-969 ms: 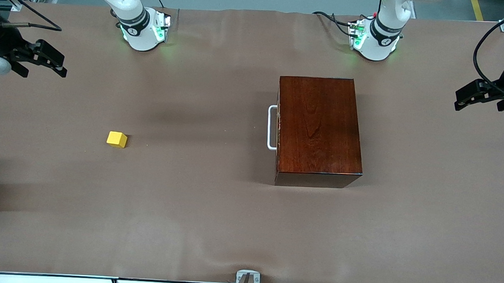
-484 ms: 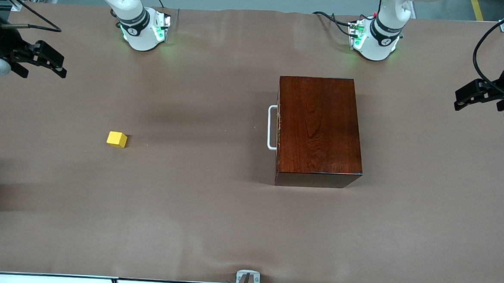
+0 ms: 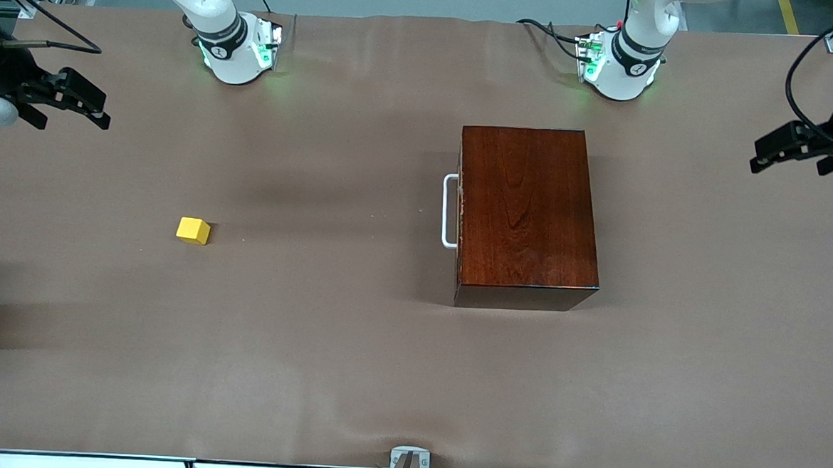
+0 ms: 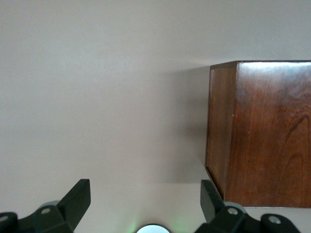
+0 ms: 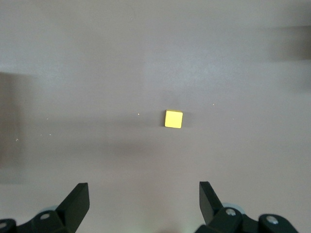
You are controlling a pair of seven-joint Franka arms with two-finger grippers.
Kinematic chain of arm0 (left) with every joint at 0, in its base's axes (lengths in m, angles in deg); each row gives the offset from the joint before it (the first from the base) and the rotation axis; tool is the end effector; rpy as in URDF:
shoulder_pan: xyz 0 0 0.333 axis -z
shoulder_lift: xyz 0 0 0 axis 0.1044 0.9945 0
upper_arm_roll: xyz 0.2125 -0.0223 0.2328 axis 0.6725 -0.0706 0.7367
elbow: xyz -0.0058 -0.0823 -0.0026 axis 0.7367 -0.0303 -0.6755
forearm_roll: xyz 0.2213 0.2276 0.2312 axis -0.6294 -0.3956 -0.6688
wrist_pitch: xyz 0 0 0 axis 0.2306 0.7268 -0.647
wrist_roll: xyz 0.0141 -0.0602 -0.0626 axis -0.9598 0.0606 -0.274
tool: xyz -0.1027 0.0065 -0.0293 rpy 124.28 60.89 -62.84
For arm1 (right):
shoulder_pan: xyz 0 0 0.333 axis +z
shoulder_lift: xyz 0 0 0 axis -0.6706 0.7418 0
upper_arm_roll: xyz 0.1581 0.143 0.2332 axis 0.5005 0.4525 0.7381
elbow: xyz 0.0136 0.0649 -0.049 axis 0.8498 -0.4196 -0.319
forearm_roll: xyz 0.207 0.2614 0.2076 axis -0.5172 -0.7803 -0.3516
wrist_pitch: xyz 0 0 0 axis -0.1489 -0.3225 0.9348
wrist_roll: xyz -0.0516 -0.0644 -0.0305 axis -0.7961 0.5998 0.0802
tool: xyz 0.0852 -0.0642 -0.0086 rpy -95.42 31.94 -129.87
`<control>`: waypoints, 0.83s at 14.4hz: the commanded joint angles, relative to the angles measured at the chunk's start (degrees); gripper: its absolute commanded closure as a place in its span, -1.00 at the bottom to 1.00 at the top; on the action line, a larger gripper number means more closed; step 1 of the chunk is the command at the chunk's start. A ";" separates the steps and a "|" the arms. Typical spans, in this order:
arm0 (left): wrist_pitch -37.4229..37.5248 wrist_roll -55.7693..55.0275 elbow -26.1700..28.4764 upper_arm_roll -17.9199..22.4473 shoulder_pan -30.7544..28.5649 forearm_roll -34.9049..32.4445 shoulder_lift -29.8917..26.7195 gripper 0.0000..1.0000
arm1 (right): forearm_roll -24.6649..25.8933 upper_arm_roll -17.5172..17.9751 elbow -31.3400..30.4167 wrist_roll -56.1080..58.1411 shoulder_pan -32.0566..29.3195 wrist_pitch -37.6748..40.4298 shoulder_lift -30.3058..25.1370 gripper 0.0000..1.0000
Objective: Open drawer, take yellow block, close drawer
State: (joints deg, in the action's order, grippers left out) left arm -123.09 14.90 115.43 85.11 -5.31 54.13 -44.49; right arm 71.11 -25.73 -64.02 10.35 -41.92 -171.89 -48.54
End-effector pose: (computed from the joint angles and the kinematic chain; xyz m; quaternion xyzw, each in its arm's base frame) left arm 0.5303 -0.0271 0.6480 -0.9996 0.0018 0.0284 0.0027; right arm 0.5142 0.0295 0.6486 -0.9998 -0.0121 0.0054 0.0155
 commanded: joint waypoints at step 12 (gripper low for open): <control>0.67 -1.91 0.62 -0.43 0.29 0.25 -2.63 -1.00 | 0.13 0.06 1.29 -0.45 -0.46 1.48 0.75 -1.00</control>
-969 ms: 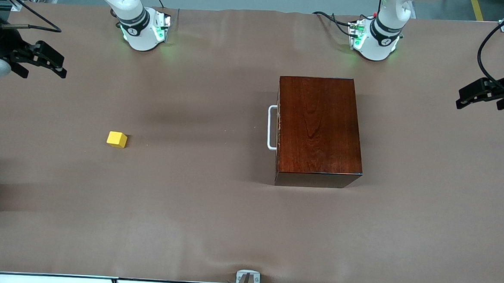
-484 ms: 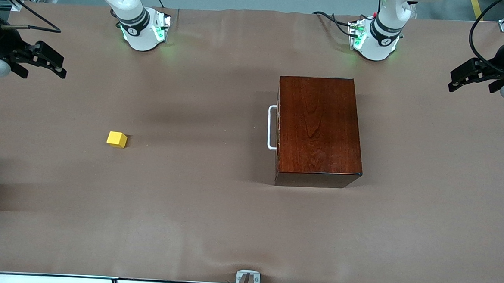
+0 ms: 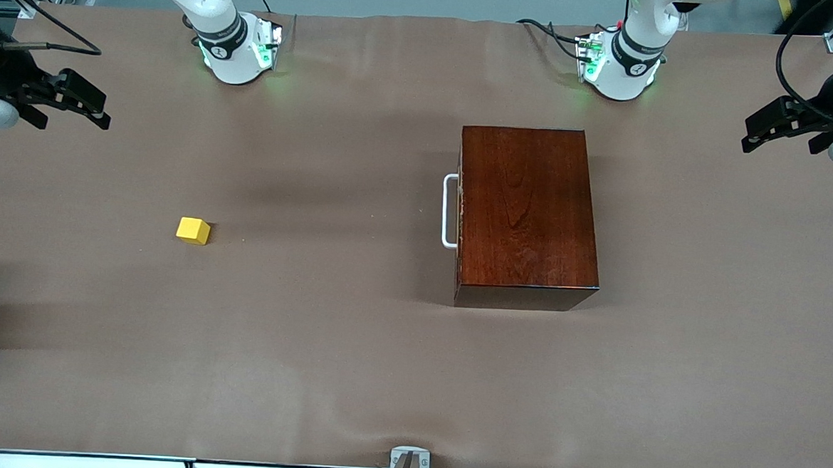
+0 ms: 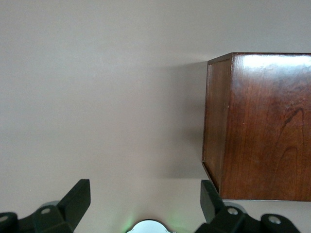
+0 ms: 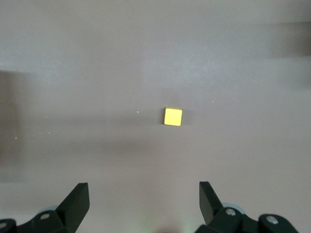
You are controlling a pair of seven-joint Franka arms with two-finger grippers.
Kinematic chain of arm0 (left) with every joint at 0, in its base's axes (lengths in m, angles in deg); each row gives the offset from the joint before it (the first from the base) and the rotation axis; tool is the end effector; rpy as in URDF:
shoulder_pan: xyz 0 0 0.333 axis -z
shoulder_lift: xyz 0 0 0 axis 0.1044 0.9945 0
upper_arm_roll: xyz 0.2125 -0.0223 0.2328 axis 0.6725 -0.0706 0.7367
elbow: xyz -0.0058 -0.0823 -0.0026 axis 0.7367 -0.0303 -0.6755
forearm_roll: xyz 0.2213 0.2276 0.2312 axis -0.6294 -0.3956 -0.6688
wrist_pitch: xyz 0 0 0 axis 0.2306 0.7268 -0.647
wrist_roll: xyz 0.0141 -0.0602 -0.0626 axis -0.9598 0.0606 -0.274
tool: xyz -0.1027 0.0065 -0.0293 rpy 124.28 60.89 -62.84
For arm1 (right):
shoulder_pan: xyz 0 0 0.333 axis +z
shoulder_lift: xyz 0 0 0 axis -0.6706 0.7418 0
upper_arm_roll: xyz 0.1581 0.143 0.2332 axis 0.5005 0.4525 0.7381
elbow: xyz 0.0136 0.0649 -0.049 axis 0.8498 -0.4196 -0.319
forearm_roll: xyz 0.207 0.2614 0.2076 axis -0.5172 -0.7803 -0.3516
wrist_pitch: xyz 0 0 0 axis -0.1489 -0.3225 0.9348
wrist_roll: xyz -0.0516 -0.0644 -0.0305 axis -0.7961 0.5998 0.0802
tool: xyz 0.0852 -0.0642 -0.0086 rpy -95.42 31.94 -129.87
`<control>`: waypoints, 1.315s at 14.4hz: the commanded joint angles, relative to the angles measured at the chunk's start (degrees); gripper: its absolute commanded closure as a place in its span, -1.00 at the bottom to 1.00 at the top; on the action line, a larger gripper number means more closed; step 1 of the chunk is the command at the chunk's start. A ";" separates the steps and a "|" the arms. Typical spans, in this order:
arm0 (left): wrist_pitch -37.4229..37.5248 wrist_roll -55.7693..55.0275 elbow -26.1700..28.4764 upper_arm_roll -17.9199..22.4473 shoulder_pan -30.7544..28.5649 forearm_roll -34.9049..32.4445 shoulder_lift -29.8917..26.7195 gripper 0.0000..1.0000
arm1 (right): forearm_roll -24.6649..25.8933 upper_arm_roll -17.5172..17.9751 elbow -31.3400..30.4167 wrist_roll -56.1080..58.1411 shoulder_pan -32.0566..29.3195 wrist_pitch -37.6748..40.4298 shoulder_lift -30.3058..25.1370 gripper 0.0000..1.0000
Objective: Open drawer, take yellow block, close drawer
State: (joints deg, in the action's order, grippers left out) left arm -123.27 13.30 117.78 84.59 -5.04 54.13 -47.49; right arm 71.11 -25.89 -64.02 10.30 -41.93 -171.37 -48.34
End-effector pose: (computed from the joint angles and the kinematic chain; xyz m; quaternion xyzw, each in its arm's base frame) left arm 0.5135 -0.0342 0.6568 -0.9998 -0.0053 0.0211 0.0041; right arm 0.5144 0.0279 0.6461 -0.9998 -0.0102 0.0117 0.0155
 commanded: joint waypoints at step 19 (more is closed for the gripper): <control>3.41 -2.07 -1.55 -2.20 0.02 -1.16 0.37 -1.00 | 0.04 0.13 1.11 -0.40 -0.53 1.05 0.63 -1.00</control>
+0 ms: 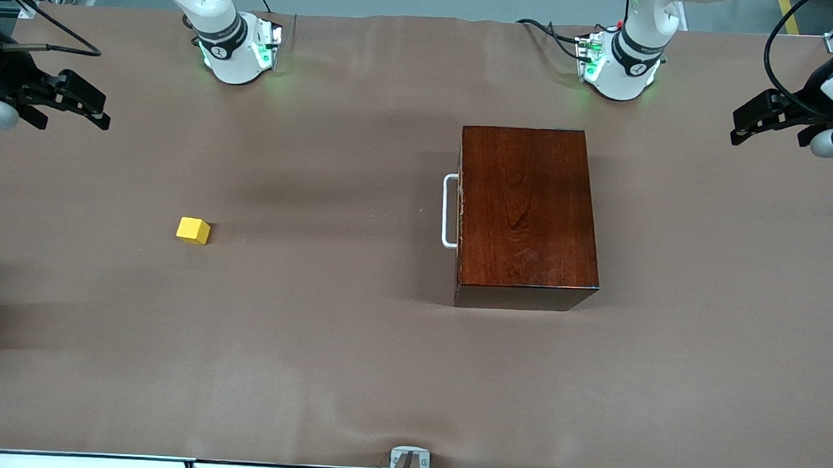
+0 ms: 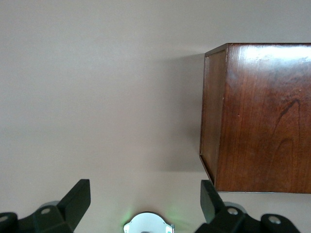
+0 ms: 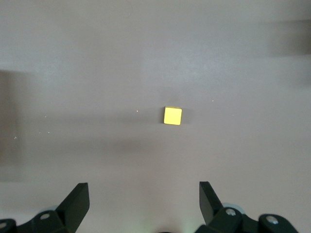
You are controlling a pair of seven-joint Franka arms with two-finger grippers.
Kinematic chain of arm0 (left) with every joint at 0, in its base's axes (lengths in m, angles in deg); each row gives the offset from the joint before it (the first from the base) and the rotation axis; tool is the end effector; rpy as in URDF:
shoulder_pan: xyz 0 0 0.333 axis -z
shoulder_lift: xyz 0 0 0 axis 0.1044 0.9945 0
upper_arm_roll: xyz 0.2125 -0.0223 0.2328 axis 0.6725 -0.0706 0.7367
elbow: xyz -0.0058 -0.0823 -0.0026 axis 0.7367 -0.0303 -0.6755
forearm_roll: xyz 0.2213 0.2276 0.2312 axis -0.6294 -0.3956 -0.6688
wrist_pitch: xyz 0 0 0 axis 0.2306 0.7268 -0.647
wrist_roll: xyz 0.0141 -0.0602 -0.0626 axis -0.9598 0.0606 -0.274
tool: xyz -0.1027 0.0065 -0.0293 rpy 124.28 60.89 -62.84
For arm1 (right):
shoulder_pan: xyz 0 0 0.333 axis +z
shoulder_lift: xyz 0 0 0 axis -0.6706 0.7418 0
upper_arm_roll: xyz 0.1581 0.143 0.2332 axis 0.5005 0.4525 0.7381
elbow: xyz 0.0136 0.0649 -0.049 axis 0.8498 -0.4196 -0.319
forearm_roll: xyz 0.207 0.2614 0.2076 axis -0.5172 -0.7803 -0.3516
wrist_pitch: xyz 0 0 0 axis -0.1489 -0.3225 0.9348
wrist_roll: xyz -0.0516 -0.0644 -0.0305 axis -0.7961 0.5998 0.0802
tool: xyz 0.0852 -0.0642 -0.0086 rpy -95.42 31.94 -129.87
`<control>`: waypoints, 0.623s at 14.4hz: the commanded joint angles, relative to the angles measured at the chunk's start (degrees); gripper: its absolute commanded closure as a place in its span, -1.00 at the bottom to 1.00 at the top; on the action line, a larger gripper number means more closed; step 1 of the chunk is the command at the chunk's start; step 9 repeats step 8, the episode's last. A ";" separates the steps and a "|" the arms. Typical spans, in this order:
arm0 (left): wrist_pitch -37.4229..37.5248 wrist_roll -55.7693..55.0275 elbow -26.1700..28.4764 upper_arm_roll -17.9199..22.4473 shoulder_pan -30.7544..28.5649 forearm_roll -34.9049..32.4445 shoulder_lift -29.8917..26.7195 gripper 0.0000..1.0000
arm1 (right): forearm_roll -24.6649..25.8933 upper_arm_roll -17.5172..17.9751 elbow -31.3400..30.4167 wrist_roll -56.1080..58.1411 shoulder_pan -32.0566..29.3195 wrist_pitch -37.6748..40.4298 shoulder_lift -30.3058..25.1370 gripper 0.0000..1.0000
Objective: Open drawer, take yellow block, close drawer
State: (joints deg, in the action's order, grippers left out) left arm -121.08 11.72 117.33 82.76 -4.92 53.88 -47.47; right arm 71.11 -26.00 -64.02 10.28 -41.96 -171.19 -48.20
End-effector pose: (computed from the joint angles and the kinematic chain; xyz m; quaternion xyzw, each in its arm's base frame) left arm 0.5079 -0.0515 0.6570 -0.9993 -0.0025 0.0360 0.0098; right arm 0.5149 0.0265 0.6446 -0.9997 -0.0088 0.0144 0.0156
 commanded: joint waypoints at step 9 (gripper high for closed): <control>1.22 0.13 -1.11 -0.28 -0.28 -0.90 0.26 -1.00 | 0.04 0.25 1.11 -0.38 -0.60 0.87 0.50 -1.00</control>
